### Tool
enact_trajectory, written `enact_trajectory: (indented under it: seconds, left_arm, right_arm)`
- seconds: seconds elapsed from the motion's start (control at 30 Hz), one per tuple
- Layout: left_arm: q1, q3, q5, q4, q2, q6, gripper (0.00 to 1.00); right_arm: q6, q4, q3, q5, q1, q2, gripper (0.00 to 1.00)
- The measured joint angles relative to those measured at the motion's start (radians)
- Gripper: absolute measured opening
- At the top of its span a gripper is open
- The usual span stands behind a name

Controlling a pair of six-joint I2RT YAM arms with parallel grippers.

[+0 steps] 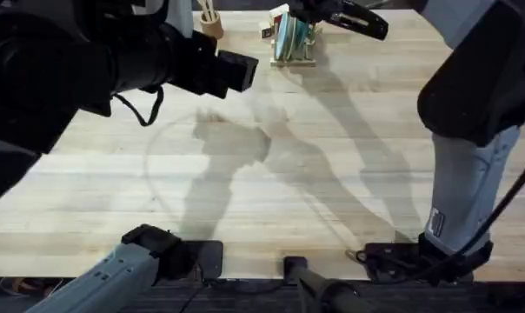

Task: Pick up the plates from the table one by one and place each into a slot on the dish rack.

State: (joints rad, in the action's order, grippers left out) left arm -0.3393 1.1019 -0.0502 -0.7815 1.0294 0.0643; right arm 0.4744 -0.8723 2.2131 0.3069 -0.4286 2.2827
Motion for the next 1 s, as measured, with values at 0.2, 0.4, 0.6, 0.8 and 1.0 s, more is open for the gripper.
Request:
enact_trajectory:
  seconds: [0.2,0.4,0.6,0.8,1.0]
  left_arm:
    - [0.000,0.000,0.000,0.000,0.000,0.000,0.995]
    - [0.000,0.000,0.000,0.001,0.000,0.000,0.995]
    - [0.000,0.000,0.000,0.001,0.000,0.000,0.995]
    - [0.000,0.000,0.000,0.003,0.000,0.000,0.995]
    - [0.000,0.000,0.000,0.007,0.000,0.000,0.994]
  right_arm:
    - [0.000,-0.001,0.000,0.000,0.000,0.019,0.031]
    - [0.000,-0.001,0.000,0.000,0.000,0.019,0.031]
    - [-0.001,0.000,0.000,0.000,0.000,0.019,0.117]
    - [-0.003,0.001,0.000,0.000,0.000,0.019,0.155]
    - [-0.003,0.000,0.000,0.000,0.000,0.019,0.228]
